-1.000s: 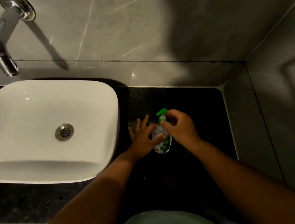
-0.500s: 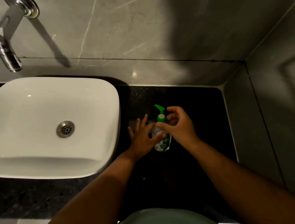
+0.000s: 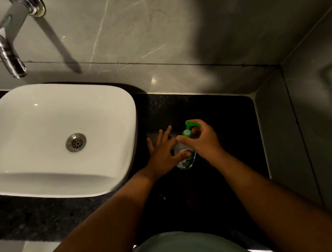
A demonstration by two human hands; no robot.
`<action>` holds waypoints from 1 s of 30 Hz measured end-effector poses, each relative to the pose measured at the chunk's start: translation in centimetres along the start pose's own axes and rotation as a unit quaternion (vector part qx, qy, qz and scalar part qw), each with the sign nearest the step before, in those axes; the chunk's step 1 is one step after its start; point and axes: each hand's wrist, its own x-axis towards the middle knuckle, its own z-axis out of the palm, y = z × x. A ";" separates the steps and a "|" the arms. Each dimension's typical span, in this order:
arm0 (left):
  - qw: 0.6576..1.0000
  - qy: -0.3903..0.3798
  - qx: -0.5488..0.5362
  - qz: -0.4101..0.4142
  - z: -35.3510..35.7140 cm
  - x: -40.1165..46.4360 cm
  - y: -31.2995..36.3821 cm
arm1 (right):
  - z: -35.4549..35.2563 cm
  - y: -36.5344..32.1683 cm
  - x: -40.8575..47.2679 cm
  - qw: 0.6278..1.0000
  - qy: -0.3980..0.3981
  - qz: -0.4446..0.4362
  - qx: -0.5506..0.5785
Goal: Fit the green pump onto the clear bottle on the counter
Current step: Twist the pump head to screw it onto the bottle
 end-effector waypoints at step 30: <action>1.000 0.006 0.028 0.012 0.2 0.0 0.3 | -1.2 1.0 -1.3 0.995 -0.070 0.008 0.073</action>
